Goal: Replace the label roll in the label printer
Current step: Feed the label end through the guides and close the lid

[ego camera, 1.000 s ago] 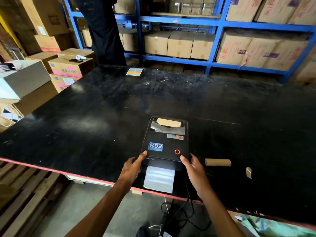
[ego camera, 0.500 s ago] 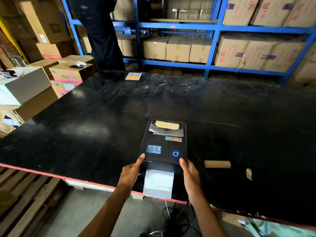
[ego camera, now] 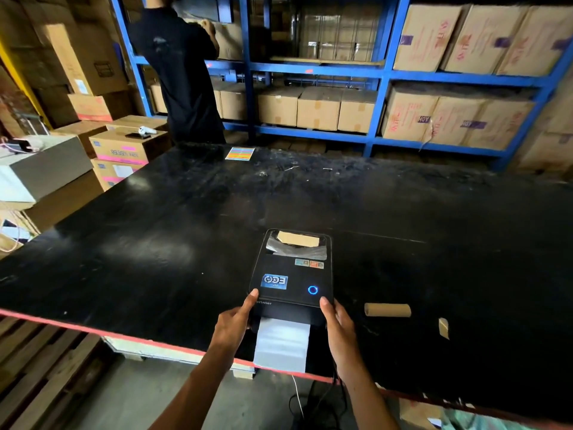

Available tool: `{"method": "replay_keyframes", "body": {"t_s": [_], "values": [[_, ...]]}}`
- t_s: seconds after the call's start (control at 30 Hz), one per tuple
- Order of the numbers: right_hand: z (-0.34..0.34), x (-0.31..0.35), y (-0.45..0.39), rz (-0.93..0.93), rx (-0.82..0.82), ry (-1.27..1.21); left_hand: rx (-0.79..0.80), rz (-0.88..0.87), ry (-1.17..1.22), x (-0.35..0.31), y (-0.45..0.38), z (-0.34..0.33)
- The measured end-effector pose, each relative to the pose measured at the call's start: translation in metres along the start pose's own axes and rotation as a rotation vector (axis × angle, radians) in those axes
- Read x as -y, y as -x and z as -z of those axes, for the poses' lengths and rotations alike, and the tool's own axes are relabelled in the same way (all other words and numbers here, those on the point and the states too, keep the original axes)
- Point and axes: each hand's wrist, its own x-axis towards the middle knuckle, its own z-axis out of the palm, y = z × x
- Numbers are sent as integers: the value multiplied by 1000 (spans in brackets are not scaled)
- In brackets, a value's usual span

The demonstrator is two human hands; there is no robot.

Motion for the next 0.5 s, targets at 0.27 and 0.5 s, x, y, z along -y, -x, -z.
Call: {"method": "replay_keyframes", "body": {"t_s": [0.27, 0.5], "values": [[1, 3, 2, 1, 11, -7, 23, -3, -8, 0, 0, 0], [2, 5, 3, -10, 31, -12, 33, 32, -3, 1, -3, 1]]}}
